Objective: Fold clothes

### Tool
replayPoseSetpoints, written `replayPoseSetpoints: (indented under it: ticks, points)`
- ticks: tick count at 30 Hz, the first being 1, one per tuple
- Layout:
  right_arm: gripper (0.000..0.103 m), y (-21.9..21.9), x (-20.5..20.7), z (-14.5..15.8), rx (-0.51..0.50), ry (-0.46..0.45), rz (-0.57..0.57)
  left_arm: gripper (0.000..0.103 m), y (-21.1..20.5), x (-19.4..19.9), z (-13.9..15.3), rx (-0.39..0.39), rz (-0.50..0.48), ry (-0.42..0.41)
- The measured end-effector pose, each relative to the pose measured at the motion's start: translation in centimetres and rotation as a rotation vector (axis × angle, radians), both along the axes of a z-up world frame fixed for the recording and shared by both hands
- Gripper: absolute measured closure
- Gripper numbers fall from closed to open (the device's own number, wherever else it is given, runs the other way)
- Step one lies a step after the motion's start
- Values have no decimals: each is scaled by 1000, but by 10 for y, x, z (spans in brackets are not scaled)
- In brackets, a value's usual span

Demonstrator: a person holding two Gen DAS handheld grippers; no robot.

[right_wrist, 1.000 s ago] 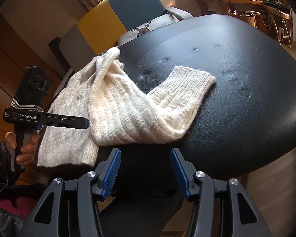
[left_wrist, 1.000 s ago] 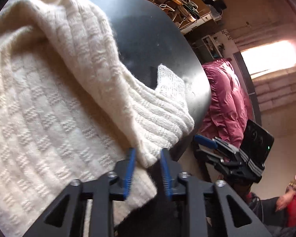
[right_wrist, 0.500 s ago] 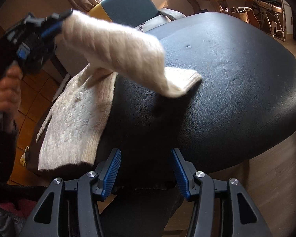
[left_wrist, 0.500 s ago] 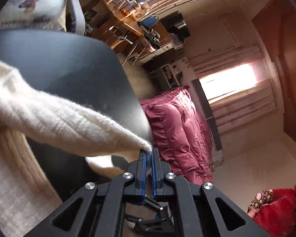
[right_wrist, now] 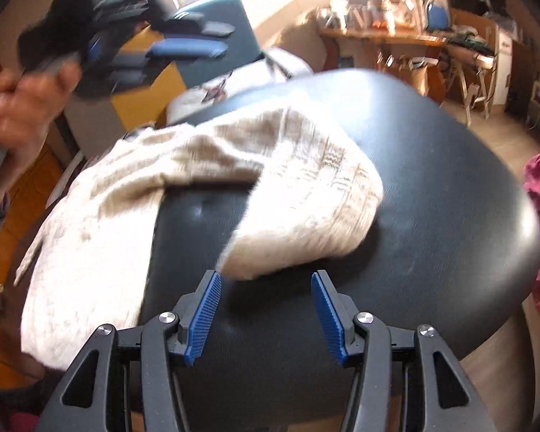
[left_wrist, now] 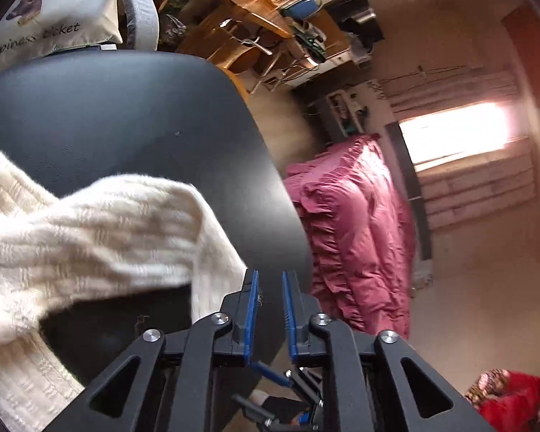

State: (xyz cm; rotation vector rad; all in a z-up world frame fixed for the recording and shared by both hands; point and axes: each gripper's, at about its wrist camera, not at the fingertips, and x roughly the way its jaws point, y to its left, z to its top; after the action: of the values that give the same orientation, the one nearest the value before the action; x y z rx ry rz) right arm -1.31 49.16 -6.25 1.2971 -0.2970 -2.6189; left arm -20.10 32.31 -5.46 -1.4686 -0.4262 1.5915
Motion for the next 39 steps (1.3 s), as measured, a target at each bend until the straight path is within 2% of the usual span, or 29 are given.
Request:
replayPoseSetpoints:
  ticks: [4,8,10,12,15,18,19,20,21,22,23,25,29,32,33,35,37,39]
  points:
    - [49,-5,-5,7,14,31,-32,75,-50,17,-1,-31,35,76]
    - [49,-13,-22,1,54,38,-121,75,-116,44,-33,-82,122,74]
    - [49,-19,-33,-4,108,40,-169,75,-150,59,-51,-91,170,54]
    - [49,-21,-44,-11,145,14,-201,75,-183,74,-69,-99,227,29]
    - [49,-26,-63,-27,202,-34,-226,75,-228,89,-87,-63,297,-24]
    - [49,-18,-70,-30,191,-73,-232,73,-256,106,-95,-117,347,19]
    - [51,-15,-71,-30,183,-85,-233,73,-264,110,-98,-117,351,25]
    - [61,-12,-73,-31,175,-97,-234,73,-270,115,-100,-111,356,27]
    - [71,-9,-75,-31,167,-109,-235,73,-272,121,-100,-111,342,50]
    - [86,-6,-76,-32,159,-122,-236,72,-275,127,-99,-112,328,74]
    - [89,-3,-78,-32,152,-134,-237,71,-277,132,-99,-112,313,97]
    - [89,5,-79,-27,144,-146,-235,71,-273,143,-100,-143,263,131]
    - [89,45,-76,28,127,-68,-274,71,-262,167,-105,-200,111,189]
    - [89,82,-91,59,179,-51,-359,70,-261,179,-104,-203,25,217]
    - [88,95,-99,64,188,-67,-392,70,-263,180,-105,-196,16,203]
    - [74,113,-108,73,213,-50,-452,70,-267,181,-105,-177,-3,170]
    - [74,119,-108,84,214,-13,-486,70,-270,179,-104,-150,-2,132]
    - [72,99,-105,93,201,47,-420,70,-273,173,-97,-87,19,94]
